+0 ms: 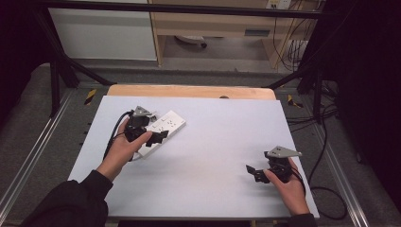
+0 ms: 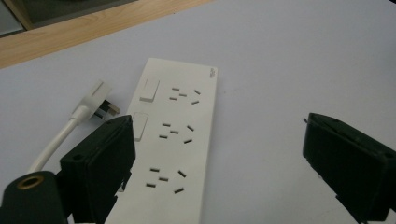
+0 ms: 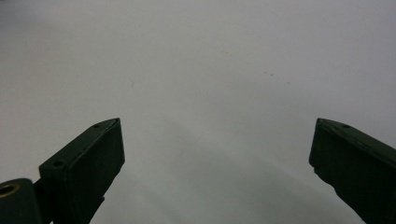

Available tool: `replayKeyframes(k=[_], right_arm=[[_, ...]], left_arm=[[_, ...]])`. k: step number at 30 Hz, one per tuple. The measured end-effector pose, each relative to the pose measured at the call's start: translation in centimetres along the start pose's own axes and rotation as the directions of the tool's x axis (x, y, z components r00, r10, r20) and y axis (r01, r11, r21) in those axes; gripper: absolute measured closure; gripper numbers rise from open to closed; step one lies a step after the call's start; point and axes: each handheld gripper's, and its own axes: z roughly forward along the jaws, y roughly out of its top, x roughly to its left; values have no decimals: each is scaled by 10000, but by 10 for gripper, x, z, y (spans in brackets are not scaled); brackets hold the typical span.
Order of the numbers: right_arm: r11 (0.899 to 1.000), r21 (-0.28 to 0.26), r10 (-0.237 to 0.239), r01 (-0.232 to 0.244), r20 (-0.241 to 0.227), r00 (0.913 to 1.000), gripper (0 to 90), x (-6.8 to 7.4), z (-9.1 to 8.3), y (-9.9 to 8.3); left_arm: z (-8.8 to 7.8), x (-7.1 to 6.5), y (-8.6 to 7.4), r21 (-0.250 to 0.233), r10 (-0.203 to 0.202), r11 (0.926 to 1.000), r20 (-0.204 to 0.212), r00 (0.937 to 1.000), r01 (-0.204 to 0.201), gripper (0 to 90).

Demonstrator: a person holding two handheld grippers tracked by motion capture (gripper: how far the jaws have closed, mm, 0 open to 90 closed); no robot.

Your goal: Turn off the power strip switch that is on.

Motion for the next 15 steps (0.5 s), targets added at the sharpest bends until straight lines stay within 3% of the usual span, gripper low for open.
replayKeyframes(k=[15], right_arm=[[9999, -7, -162, 162, -72, 9998, 29, 0, 1, 0]], left_arm=[[-32, 5, -6, -356, -40, 9994, -94, 9999, 37, 93]])
